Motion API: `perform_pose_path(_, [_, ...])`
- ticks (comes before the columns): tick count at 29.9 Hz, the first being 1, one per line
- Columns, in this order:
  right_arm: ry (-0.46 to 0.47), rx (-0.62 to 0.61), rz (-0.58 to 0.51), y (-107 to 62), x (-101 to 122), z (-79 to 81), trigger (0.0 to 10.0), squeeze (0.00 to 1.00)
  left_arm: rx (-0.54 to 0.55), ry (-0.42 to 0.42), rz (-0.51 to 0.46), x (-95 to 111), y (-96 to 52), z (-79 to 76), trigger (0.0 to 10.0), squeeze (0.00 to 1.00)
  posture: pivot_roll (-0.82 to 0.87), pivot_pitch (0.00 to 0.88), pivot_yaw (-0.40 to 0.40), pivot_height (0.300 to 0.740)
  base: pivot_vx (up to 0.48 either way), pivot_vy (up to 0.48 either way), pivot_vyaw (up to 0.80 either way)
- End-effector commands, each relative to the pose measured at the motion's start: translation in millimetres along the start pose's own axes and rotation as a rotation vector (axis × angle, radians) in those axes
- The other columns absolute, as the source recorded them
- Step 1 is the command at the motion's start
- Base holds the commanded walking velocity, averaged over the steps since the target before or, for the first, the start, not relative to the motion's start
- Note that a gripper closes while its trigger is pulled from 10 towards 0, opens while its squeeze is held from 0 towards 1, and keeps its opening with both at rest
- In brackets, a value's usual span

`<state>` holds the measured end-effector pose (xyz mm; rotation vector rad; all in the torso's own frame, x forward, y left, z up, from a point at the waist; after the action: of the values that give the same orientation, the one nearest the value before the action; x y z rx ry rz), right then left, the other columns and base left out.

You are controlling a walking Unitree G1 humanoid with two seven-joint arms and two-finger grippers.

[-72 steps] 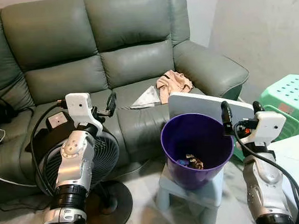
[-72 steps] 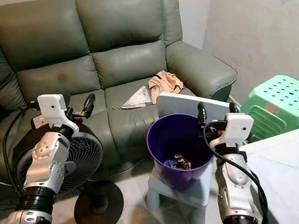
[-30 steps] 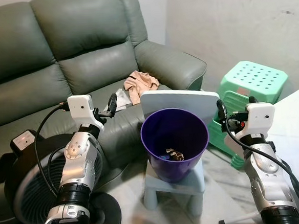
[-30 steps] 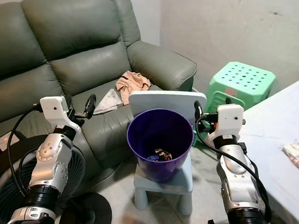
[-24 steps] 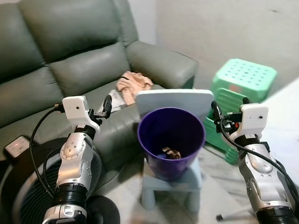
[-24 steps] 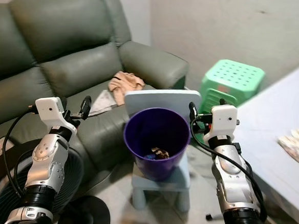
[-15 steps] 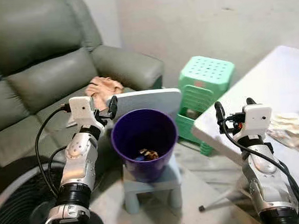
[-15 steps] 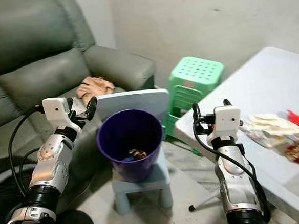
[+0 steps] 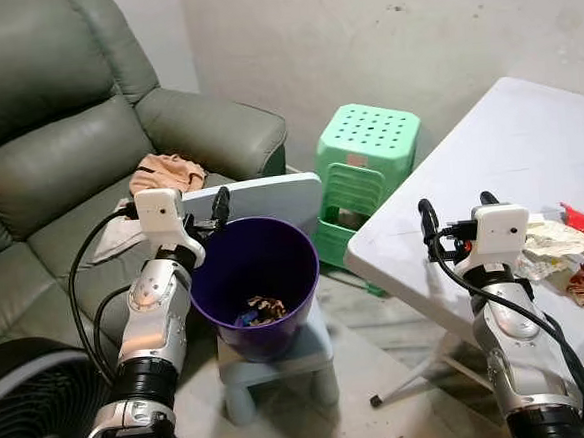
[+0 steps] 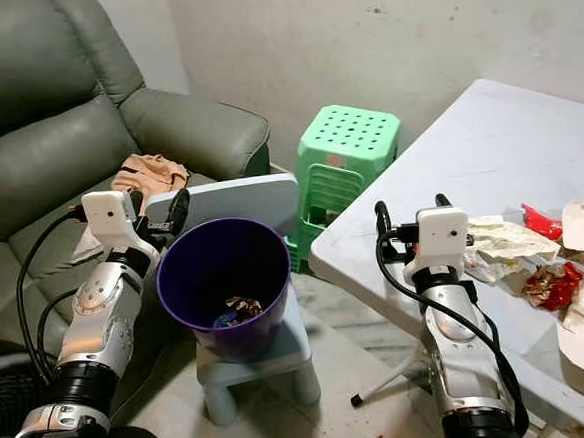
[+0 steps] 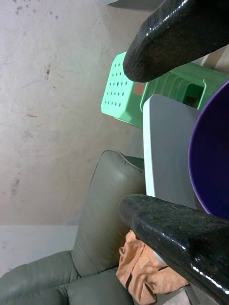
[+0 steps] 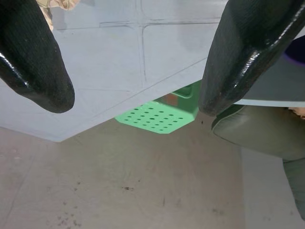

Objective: Picking trash to rubbish bin

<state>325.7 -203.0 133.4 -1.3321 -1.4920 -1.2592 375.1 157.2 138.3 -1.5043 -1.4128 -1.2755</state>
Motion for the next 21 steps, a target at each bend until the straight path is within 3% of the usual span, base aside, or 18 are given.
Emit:
perform_pose_path(1, [-0.009, -0.013, -0.005, -0.8, 2.5, -2.9, 10.0, 0.0, 0.007, -0.01, -0.007, 3.5, 1.2, 2.6, 10.0, 0.0, -0.03, 0.0, 0.025, 0.715, 0.0, 0.454, -0.73])
perform_pose_path(21, [-0.021, -0.017, 0.002, -2.0, 2.4, -5.0, 10.0, 0.0, 0.016, 0.012, 0.003, 1.0, 0.2, 1.8, 10.0, 0.0, -0.04, 0.008, 0.018, 0.715, 0.0, 0.019, -0.73])
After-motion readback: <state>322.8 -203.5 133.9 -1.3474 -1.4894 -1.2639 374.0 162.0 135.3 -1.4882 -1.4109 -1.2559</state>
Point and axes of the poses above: a point about 5 cm out from each wrist's last joint towards the gripper, its own y axis pointing out of the wrist towards the gripper, its own x axis along the axis of the wrist's last joint, z = x × y, the point moved 2 cm from there along y, pointing out of the wrist towards the gripper, and after that the axes turned 7 degrees about -y, right-handed, at the moved point
